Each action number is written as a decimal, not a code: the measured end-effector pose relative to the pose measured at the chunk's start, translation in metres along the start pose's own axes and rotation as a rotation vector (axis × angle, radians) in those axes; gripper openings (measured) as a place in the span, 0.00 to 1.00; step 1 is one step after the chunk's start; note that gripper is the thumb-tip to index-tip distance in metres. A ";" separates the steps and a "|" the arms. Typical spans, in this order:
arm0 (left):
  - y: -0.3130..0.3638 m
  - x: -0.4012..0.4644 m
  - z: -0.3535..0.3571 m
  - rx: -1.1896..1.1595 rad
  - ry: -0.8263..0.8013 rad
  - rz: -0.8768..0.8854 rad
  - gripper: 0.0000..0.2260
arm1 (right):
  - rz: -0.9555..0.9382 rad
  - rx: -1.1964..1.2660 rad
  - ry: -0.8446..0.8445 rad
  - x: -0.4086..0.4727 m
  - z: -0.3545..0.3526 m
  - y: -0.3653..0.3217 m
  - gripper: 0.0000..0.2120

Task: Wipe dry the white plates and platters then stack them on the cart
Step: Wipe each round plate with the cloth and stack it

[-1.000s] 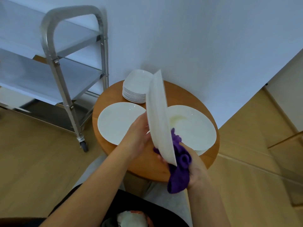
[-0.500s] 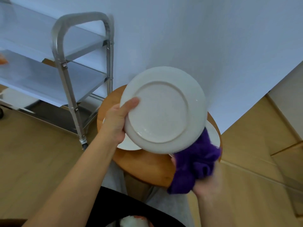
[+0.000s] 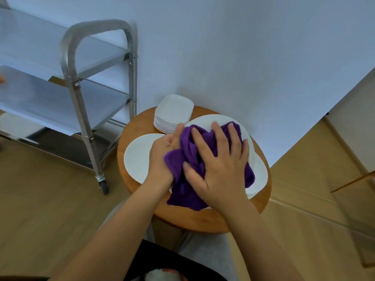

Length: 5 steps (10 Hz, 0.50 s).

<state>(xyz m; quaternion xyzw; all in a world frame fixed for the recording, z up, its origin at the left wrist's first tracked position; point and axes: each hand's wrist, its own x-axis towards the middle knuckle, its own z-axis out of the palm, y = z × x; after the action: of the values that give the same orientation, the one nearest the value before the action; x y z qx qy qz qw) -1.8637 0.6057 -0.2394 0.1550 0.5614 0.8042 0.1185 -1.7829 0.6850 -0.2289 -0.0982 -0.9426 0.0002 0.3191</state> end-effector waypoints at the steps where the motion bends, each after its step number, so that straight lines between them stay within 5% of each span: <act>1: -0.002 0.005 -0.002 0.216 -0.037 0.044 0.11 | -0.100 -0.019 0.066 0.013 -0.006 0.013 0.30; 2: -0.004 0.006 -0.001 0.349 0.021 -0.063 0.13 | -0.131 0.013 0.051 0.029 -0.018 0.023 0.33; 3: 0.008 -0.005 -0.001 0.363 0.085 0.070 0.19 | -0.116 0.092 -0.031 0.039 -0.025 0.033 0.37; 5: 0.019 -0.009 -0.006 0.353 0.141 0.143 0.19 | 0.189 0.392 -0.113 0.042 -0.024 0.059 0.40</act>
<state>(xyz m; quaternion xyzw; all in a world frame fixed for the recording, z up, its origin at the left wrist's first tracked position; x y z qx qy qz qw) -1.8582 0.5905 -0.2248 0.1561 0.6880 0.7087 -0.0074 -1.7901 0.7494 -0.1879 -0.1219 -0.9277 0.2185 0.2772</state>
